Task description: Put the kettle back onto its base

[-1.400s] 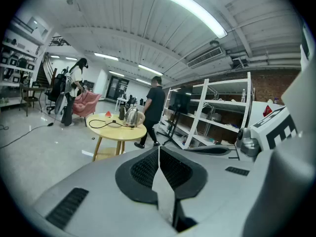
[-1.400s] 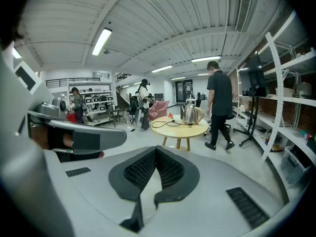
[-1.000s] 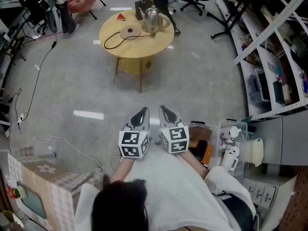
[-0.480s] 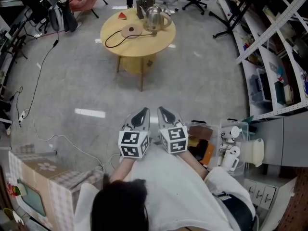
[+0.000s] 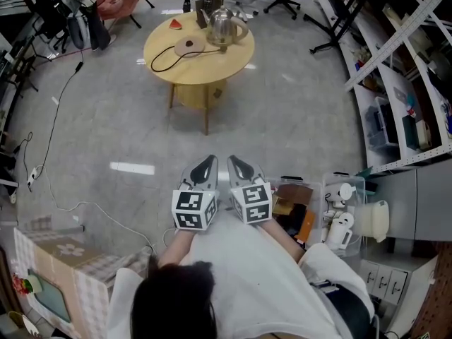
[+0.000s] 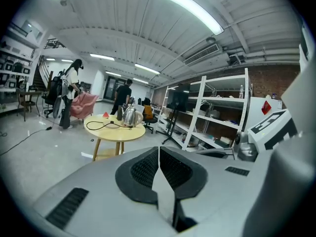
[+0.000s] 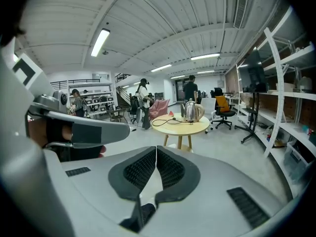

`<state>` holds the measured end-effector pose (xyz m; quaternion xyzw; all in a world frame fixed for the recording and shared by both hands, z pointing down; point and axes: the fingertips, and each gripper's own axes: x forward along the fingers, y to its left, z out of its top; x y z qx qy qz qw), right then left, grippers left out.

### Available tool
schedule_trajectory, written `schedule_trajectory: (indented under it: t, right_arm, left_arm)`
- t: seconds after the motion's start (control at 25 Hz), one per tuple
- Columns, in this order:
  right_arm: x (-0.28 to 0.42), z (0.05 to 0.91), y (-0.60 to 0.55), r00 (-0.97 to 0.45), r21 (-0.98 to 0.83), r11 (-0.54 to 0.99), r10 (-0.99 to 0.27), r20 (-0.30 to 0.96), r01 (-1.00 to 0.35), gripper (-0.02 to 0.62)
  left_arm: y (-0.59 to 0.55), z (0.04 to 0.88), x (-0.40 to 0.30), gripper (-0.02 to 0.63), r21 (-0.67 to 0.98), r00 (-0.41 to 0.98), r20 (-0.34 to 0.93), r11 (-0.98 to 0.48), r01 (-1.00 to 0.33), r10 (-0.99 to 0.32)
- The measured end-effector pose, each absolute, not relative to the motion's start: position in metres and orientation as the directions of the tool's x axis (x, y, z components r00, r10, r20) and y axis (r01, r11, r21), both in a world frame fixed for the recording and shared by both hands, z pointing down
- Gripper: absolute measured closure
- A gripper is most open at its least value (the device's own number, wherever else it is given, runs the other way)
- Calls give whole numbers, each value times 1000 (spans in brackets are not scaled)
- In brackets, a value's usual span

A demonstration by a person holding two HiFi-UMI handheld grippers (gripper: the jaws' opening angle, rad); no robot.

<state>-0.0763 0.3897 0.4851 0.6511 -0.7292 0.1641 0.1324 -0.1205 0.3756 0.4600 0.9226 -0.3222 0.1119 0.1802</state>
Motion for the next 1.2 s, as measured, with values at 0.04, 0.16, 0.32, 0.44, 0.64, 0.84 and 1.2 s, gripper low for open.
schedule_trajectory:
  t: [0.04, 0.16, 0.32, 0.44, 0.64, 0.84, 1.2]
  right_arm:
    - [-77, 485, 389, -117, -66, 99, -905, 410, -993, 568]
    - [-76, 485, 385, -116, -62, 100, -905, 410, -993, 568]
    - [-71, 487, 376, -105, -54, 91, -904, 415, -994, 568]
    - [-70, 488, 367, -101, -45, 90, -901, 423, -995, 568]
    - [-66, 492, 354, -99, -39, 91, -897, 430, -995, 568]
    - [-59, 494, 333, -115, -58, 100, -890, 440, -993, 568]
    - [-40, 498, 287, -101, -72, 76, -881, 462, -995, 568]
  left_arm:
    - [374, 460, -121, 574, 266, 767, 323, -724, -636, -555]
    - [367, 459, -120, 574, 272, 768, 317, -723, -635, -556]
    - [357, 460, -117, 574, 270, 770, 311, -725, -634, -557]
    - [350, 463, -116, 574, 281, 770, 311, -720, -635, -558]
    - [334, 467, -110, 574, 294, 775, 306, -719, -630, -553]
    - [312, 470, -98, 574, 305, 783, 309, -723, -620, -540]
    - [266, 475, -76, 574, 330, 800, 318, -732, -596, -508]
